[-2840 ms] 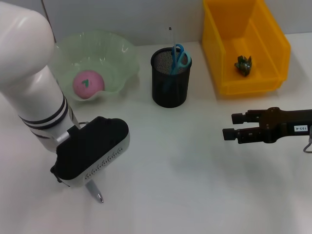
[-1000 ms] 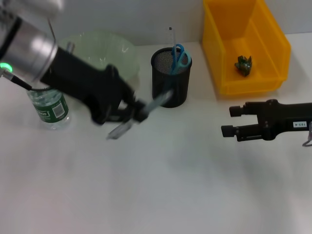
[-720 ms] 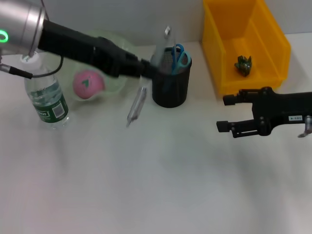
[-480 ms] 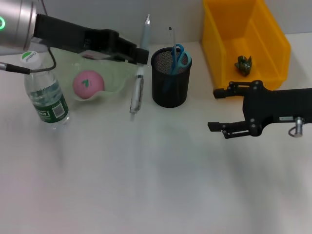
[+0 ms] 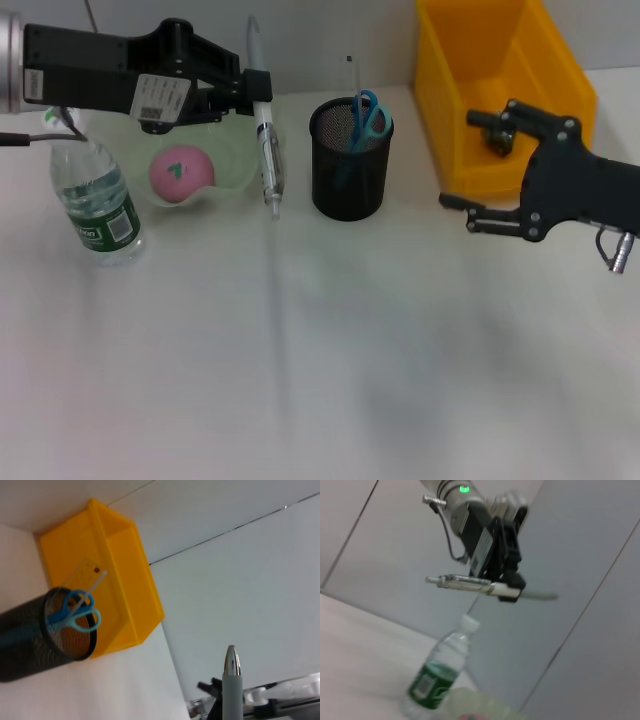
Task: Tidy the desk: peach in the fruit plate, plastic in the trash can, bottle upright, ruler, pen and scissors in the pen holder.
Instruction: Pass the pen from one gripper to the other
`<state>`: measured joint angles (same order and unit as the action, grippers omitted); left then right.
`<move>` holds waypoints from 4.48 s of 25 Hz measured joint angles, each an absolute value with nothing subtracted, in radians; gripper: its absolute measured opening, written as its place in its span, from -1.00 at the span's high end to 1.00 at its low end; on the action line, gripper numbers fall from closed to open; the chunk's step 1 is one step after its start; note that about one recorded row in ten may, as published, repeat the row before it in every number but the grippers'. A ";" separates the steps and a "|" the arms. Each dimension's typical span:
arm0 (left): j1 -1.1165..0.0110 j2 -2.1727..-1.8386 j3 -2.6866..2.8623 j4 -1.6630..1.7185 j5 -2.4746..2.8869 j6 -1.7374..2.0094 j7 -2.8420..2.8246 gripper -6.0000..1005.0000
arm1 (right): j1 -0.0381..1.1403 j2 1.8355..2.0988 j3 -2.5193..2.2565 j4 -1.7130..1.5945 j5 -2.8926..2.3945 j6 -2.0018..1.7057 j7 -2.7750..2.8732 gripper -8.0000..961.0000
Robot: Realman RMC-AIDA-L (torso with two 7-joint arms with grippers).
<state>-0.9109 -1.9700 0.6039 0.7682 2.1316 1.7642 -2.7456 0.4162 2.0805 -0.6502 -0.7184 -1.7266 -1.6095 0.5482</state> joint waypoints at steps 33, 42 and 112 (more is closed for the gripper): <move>-0.942 -1.970 0.617 0.641 2.071 1.781 -2.851 0.67 | 0.514 2.074 -0.704 -0.376 -1.555 -1.851 -0.401 -0.68; -0.950 -1.976 0.640 0.636 2.071 1.786 -2.855 0.66 | 0.547 2.074 -0.756 -0.327 -1.553 -1.852 -0.511 -0.67; -0.969 -1.976 0.666 0.611 2.073 1.799 -2.853 0.60 | 0.633 2.054 -0.847 -0.258 -1.567 -1.857 -0.730 0.58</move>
<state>-0.9687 -1.9759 0.6656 0.6108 2.0726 1.7990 -2.8531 0.6334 2.0542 -0.8474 -0.2577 -1.5668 -1.8565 -0.7297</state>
